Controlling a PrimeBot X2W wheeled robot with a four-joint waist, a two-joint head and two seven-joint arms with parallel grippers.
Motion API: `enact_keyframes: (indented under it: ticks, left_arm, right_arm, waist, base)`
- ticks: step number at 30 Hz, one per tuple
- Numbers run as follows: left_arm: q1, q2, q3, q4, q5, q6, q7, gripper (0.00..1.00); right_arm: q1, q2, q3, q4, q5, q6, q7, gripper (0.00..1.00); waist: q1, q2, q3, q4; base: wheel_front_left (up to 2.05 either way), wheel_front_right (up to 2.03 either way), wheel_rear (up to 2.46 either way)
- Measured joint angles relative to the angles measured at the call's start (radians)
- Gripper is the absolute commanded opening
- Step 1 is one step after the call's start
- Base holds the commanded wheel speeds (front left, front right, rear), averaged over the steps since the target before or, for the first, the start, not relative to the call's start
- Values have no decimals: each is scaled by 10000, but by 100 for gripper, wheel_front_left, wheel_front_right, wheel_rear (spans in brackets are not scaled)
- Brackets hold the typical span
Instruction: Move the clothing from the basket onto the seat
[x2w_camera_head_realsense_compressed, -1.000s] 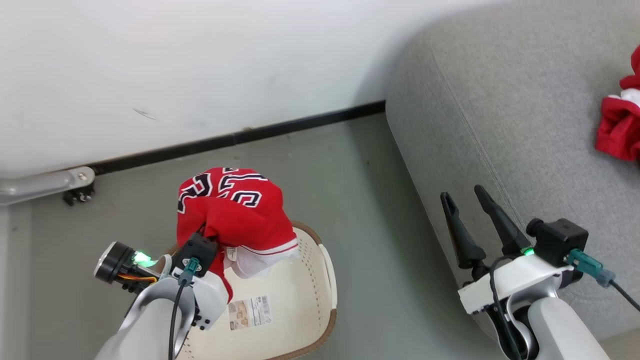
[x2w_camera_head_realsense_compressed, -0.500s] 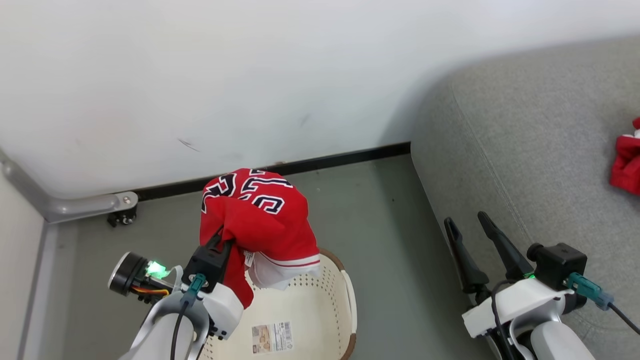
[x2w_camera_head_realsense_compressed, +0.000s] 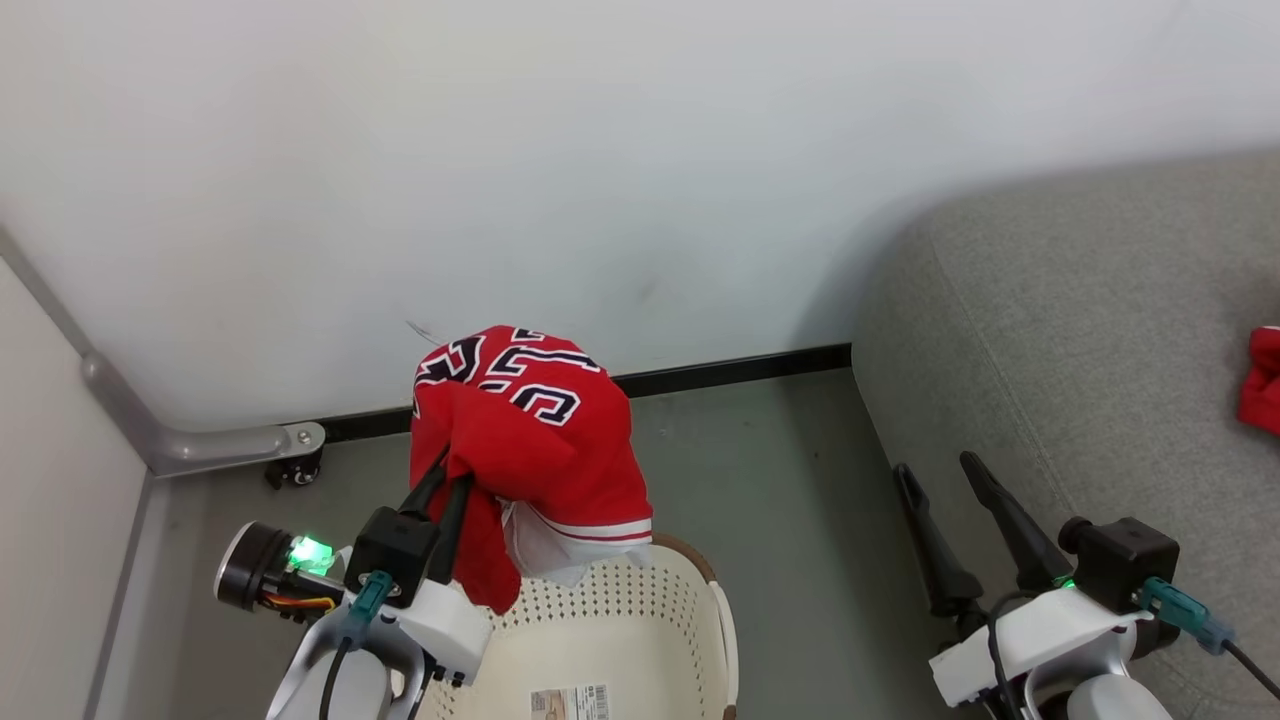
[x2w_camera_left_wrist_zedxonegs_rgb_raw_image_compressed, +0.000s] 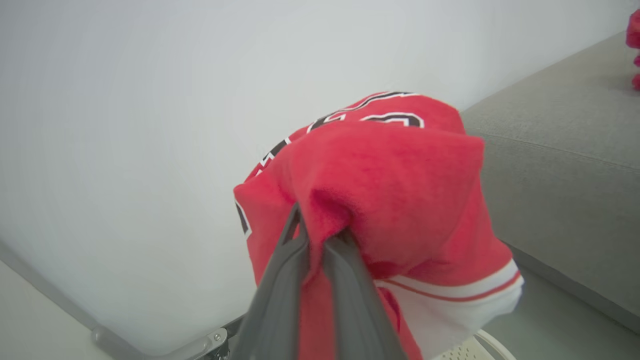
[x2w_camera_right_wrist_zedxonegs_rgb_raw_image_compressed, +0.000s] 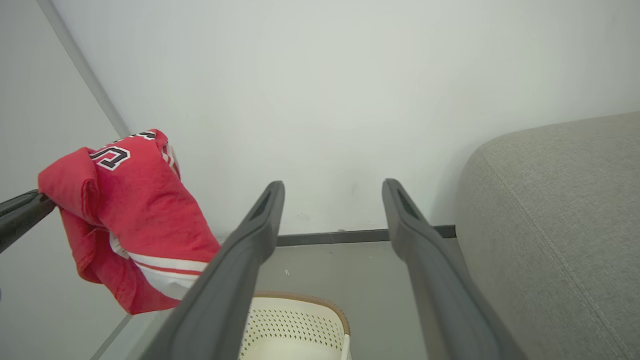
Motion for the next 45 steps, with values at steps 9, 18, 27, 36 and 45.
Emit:
enact_keyframes:
  ticks: [9,18,27,36,45]
  left_arm:
    - [315,-29,58,-1448,-23,-2,-4,0]
    - [704,-8,247,-2594,-90,-15,-12,0]
    - [1383,192,357,-3166,-90,-63,-12,0]
    - [1583,201,389,-3741,-84,-178,-12,0]
    - [1622,270,405,-3977,-50,-272,-12,0]
  right_arm:
    - [386,-2,132,-213,2,0,0,100]
    - [620,0,401,-458,6,0,0,100]
    - [795,-2,583,-640,6,0,0,100]
    - [797,-21,1344,-1116,115,-2,0,100]
    - [751,-136,2736,-1820,341,-2,0,100]
  waist:
    - [0,0,-365,196]
    - [0,0,-630,318]
    - [0,0,-766,274]
    - [0,0,-752,202]
    - [0,0,-676,209]
  base:
    - [0,0,0]
    - [0,0,0]
    - [0,0,0]
    - [0,0,0]
    - [0,0,0]
